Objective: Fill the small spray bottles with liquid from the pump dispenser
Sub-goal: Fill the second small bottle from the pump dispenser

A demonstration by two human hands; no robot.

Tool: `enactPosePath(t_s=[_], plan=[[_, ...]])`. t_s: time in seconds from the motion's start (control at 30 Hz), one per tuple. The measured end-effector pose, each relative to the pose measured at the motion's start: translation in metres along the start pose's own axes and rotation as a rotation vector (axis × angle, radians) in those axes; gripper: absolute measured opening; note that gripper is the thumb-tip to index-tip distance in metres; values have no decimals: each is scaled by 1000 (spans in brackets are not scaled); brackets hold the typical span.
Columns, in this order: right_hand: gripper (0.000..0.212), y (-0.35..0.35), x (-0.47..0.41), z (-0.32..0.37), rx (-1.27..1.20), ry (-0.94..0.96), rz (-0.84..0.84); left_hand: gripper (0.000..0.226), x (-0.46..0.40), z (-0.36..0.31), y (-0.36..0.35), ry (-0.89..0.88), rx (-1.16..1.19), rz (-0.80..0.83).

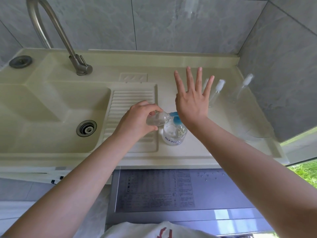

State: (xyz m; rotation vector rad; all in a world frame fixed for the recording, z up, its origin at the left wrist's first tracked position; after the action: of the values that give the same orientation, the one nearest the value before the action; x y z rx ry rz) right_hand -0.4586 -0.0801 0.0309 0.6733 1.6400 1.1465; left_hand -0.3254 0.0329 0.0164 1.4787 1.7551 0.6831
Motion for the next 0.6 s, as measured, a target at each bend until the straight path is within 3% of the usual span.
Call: enactPosePath(t_s=[0.1,0.3,0.47,0.6], plan=[[73,-9,2,-1,5,-27,81,58,-1,0,-2,7,-4,10],[85,0,-6,4,50,15,-31,58,-1,-1,0,21,29,2],[76,-8,-2,0,10,-33,79,57,1,1,1,34,76,-5],[85,-4,-7,-2,44,-1,5,57,1,-1,1,43,92,-8]])
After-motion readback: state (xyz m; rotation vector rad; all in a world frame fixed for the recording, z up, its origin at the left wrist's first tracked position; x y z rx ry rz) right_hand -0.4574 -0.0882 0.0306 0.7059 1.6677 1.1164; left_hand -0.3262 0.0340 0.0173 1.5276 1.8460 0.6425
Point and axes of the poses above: each hand's wrist, its own x-axis away from the middle knuckle, its own y-axis out of the back of the hand, z = x × y, the point moved 5 cm from there along -x, towards the middle knuckle, and after that the axes turned 6 degrees about -y, right-handed, at the moved point
